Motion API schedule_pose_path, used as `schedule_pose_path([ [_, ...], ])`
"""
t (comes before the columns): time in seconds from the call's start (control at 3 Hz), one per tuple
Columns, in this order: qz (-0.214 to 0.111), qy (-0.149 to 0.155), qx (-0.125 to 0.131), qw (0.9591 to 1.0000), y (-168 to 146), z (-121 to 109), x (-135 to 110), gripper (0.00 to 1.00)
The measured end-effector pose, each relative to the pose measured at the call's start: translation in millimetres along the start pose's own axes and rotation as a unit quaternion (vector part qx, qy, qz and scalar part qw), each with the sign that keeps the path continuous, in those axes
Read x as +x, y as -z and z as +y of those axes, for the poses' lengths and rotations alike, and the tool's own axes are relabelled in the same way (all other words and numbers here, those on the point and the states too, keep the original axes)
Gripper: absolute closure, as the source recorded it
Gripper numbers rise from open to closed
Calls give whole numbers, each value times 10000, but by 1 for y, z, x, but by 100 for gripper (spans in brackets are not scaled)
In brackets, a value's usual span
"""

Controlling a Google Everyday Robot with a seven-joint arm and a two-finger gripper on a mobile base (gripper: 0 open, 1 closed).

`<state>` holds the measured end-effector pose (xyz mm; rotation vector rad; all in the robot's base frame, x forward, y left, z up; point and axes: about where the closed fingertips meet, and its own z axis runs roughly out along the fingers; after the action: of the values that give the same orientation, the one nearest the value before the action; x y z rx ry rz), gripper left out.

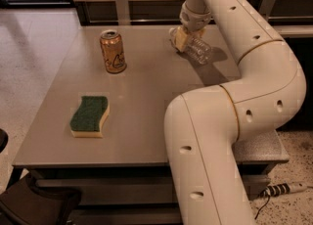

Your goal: Place water bottle upright

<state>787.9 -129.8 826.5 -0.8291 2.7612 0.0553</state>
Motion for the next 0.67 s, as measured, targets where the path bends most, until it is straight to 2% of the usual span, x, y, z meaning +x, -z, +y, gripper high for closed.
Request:
schedule_pose_path([
  [0.33, -263, -1, 131, 9996, 18, -11, -3, 100],
  [0.67, -674, -36, 427, 9968, 59, -30, -2, 100],
])
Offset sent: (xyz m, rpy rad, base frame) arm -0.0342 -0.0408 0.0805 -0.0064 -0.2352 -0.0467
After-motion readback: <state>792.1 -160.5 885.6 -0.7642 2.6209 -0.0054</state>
